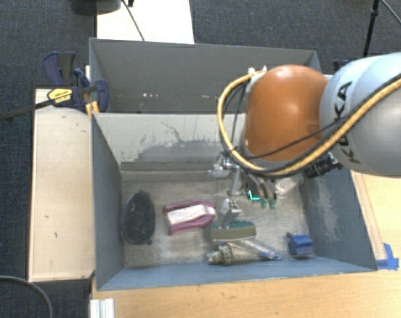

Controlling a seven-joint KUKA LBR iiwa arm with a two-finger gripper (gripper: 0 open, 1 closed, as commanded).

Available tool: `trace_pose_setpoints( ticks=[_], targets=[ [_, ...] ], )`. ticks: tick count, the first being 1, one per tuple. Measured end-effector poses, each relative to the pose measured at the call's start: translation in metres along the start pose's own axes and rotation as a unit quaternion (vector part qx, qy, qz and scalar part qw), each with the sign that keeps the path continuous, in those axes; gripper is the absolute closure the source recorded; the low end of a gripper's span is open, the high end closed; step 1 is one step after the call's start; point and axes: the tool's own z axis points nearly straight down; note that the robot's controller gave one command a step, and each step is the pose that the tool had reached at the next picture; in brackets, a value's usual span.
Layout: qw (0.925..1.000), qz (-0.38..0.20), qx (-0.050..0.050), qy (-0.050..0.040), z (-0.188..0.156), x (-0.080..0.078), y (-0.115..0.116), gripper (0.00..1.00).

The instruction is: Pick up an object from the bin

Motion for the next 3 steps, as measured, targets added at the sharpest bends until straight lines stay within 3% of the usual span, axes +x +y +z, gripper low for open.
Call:
trace_pose_setpoints(
  ticks=[1, 2, 3],
  targets=[
    [0.9869, -0.161, 0.0, -0.003, 0.148, -0.056, 0.014, 0.0],
    [0.9821, -0.188, 0.0, -0.0022, 0.117, -0.031, 0.024, 0.0],
    [0.976, -0.218, 0.001, -0.0034, 0.111, -0.03, 0.021, 0.0]
  ],
)
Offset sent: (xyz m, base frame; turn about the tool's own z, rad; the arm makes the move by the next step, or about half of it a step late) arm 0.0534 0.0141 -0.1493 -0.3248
